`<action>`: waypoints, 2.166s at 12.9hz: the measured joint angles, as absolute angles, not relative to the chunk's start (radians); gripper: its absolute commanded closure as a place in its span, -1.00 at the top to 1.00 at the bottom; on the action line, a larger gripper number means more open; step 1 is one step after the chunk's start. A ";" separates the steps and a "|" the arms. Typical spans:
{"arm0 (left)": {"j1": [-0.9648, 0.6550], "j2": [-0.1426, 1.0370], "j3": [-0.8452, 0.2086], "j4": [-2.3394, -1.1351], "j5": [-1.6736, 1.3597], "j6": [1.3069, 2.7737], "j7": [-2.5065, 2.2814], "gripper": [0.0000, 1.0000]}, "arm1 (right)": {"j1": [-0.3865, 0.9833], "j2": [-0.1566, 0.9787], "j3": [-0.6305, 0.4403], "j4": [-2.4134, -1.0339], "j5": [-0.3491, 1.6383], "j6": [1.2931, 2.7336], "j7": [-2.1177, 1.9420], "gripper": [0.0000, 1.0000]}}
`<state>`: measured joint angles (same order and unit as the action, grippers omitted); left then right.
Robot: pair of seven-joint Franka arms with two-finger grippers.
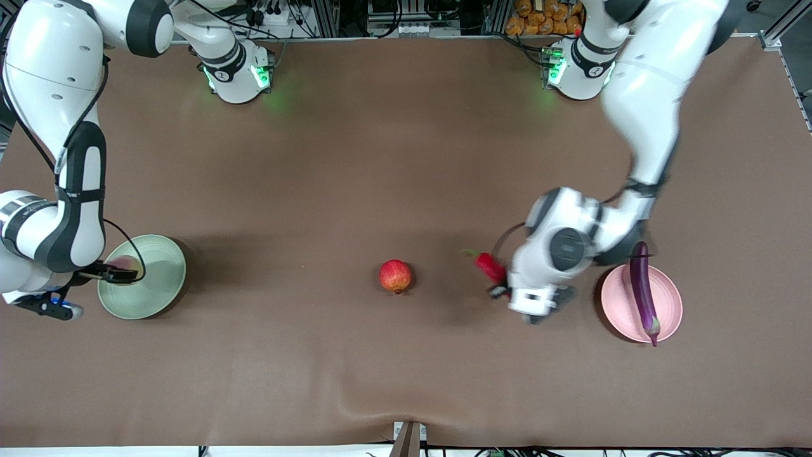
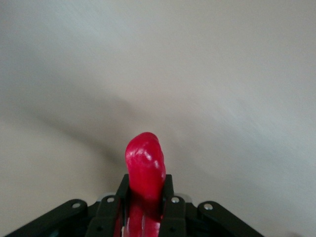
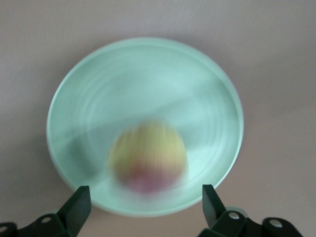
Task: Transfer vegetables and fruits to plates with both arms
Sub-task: 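Release the peach on the plate while the left gripper carries the pepper, then reach the right gripper to the red apple while the left gripper releases pepper, then grasp the red apple with the right gripper and carry it to the green plate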
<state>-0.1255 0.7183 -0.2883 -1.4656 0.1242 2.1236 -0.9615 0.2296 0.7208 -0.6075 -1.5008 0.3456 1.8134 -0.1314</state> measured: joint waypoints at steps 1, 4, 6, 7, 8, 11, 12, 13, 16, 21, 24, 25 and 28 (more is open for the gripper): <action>-0.076 0.695 -0.286 -1.467 0.124 2.083 -0.879 -1.00 | 0.238 0.710 -0.603 -1.488 0.346 1.753 -0.091 1.00; 0.075 0.682 -0.282 -1.476 0.125 2.062 -0.621 -1.00 | 0.305 0.656 -0.596 -1.465 0.409 1.581 0.103 1.00; 0.161 0.686 -0.283 -1.481 0.125 2.062 -0.475 -1.00 | 0.367 0.624 -0.595 -1.455 0.502 1.505 0.274 1.00; 0.190 0.690 -0.283 -1.483 0.130 2.064 -0.417 -1.00 | 0.398 0.616 -0.594 -1.450 0.551 1.489 0.357 1.00; 0.211 0.696 -0.282 -1.486 0.147 2.071 -0.376 -1.00 | 0.431 0.611 -0.591 -1.449 0.601 1.484 0.437 1.00; 0.246 0.734 -0.282 -1.489 0.225 2.129 -0.347 -0.29 | 0.529 0.614 -0.583 -1.453 0.742 1.510 0.627 1.00; 0.248 0.747 -0.282 -1.489 0.236 2.145 -0.346 0.83 | 0.571 0.617 -0.580 -1.457 0.770 1.558 0.689 1.00; 0.247 0.752 -0.283 -1.489 0.240 2.153 -0.346 1.00 | 0.614 0.623 -0.577 -1.462 0.793 1.620 0.766 1.00; 0.244 0.751 -0.288 -1.481 0.243 2.158 -0.346 1.00 | 0.752 0.661 -0.554 -1.465 0.836 1.867 1.015 1.00; 0.248 0.629 -0.305 -1.464 0.246 2.106 -0.269 1.00 | 0.784 0.754 -0.396 -1.472 0.843 2.242 1.227 1.00; 0.249 0.427 -0.352 -1.455 0.245 1.954 -0.268 1.00 | 0.788 0.814 -0.311 -1.462 0.843 2.398 1.307 1.00; 0.249 0.357 -0.377 -1.455 0.242 1.894 -0.268 1.00 | 0.793 0.826 -0.299 -1.454 0.843 2.413 1.319 1.00; 0.244 0.181 -0.417 -1.462 0.176 1.765 -0.268 1.00 | 0.814 0.857 -0.280 -1.440 0.843 2.502 1.349 1.00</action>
